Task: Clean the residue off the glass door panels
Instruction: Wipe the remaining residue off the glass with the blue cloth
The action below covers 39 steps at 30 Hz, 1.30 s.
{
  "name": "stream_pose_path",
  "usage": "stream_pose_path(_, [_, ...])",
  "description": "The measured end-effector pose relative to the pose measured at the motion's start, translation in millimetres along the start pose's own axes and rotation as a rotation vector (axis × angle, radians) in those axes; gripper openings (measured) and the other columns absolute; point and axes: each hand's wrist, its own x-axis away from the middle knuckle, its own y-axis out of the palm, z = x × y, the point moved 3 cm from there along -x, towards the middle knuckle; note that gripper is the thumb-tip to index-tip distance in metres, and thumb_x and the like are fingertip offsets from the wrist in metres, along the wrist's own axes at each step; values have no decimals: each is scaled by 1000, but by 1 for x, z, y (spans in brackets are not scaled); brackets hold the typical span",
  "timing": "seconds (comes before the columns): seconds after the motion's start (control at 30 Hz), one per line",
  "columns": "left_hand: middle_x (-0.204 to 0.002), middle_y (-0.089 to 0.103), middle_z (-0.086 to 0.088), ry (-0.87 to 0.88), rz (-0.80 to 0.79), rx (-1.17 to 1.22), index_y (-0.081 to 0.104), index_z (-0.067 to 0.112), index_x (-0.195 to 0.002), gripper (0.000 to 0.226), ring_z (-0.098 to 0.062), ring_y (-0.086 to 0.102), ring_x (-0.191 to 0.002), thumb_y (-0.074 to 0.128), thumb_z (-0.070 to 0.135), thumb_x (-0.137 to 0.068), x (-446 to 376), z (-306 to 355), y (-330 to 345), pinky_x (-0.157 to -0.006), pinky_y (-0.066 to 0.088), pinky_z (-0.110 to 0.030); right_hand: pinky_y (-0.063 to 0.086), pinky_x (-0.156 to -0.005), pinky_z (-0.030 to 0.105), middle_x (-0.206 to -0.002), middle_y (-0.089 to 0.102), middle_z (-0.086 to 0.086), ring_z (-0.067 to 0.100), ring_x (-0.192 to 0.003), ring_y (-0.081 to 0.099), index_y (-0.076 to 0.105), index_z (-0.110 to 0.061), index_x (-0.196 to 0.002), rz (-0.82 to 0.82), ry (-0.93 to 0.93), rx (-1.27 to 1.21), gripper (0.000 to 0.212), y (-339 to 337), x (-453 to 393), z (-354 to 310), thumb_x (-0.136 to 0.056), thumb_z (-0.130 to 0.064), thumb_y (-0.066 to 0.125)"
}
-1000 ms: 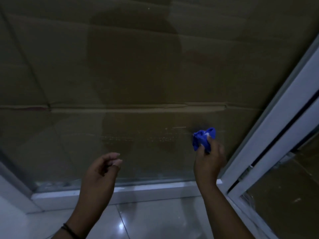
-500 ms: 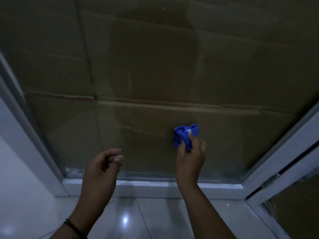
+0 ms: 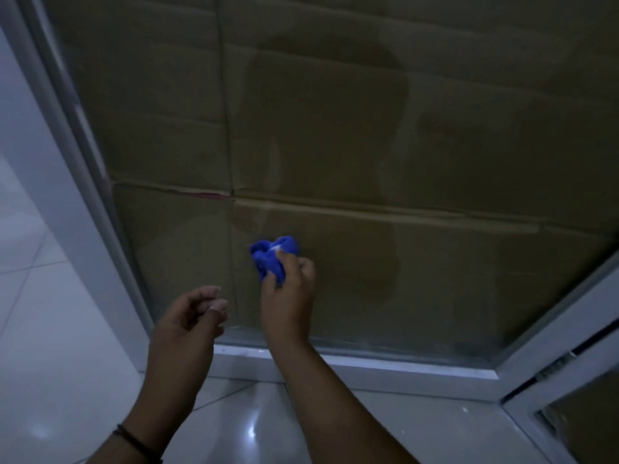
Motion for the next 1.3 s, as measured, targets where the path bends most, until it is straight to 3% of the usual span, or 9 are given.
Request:
stream_pose_path(0.17, [-95,65,3,-18,92,58,64,27,-97,14,-19,63,-95,58,15,-92,4,12,-10,-85,53,-42,50,-71,19,-105,62,3,5,-79,60,60,-19,-109,-431,300,-408,29,6,3,-23,-85,-2,59])
stream_pose_path(0.33, [-103,69,9,-65,29,211,65,22,-107,17,-14,66,-99,53,23,-94,26,28,-1,-73,55,-31,53,-61,26,-108,68,10,17,-83,70,55,-14,-118,-479,496,-784,34,-39,35,-26,-87,-4,61])
stream_pose_path(0.47, [-98,74,-11,-193,-179,288,70,14,-101,31,-25,71,-90,53,35,-86,61,33,28,-71,55,-35,52,-61,27,-100,73,-1,17,-79,69,53,-21,-118,-526,494,-680,33,-69,70,-28,-89,-9,60])
stream_pose_path(0.67, [-99,74,-7,-331,-281,328,67,22,-109,24,-20,71,-92,51,32,-94,95,44,52,-69,55,-30,51,-74,16,-103,62,-5,-1,-86,61,63,-29,-112,-459,245,-303,28,-110,78,-38,-86,-16,64])
stream_pose_path(0.8, [-100,73,-11,-327,-328,325,68,15,-109,26,-23,71,-94,61,26,-87,103,55,58,-69,55,-27,37,-57,10,-78,43,-4,-6,-62,47,66,-18,-83,-470,40,-100,6,-130,75,-49,-86,-15,61])
stream_pose_path(0.9, [-97,73,-14,-277,-322,246,69,9,-105,25,-23,71,-91,66,22,-84,104,60,60,-66,54,-22,36,-55,12,-73,47,-3,-1,-59,46,60,-18,-72,-434,-23,-110,14,-136,73,-50,-85,-11,60])
stream_pose_path(1.0, [-92,74,-13,-231,-251,205,71,7,-98,21,-23,71,-86,70,20,-82,96,61,57,-65,54,-23,45,-60,16,-77,60,-3,-1,-62,51,64,-23,-87,-405,75,-261,19,-135,66,-47,-80,-6,66])
stream_pose_path(1.17, [-94,73,-14,-208,-227,260,69,9,-95,22,-26,71,-90,72,22,-78,80,58,50,-82,54,-37,53,-68,24,-83,71,3,17,-80,67,68,-16,-84,-419,202,-388,10,-125,52,-38,-79,-7,71])
stream_pose_path(1.3, [-90,73,-12,-215,-150,290,69,12,-93,24,-22,71,-84,77,19,-72,67,42,45,-69,56,-27,50,-66,15,-83,74,-6,4,-79,67,72,-22,-84,-540,271,-346,16,-105,48,-30,-85,-7,64])
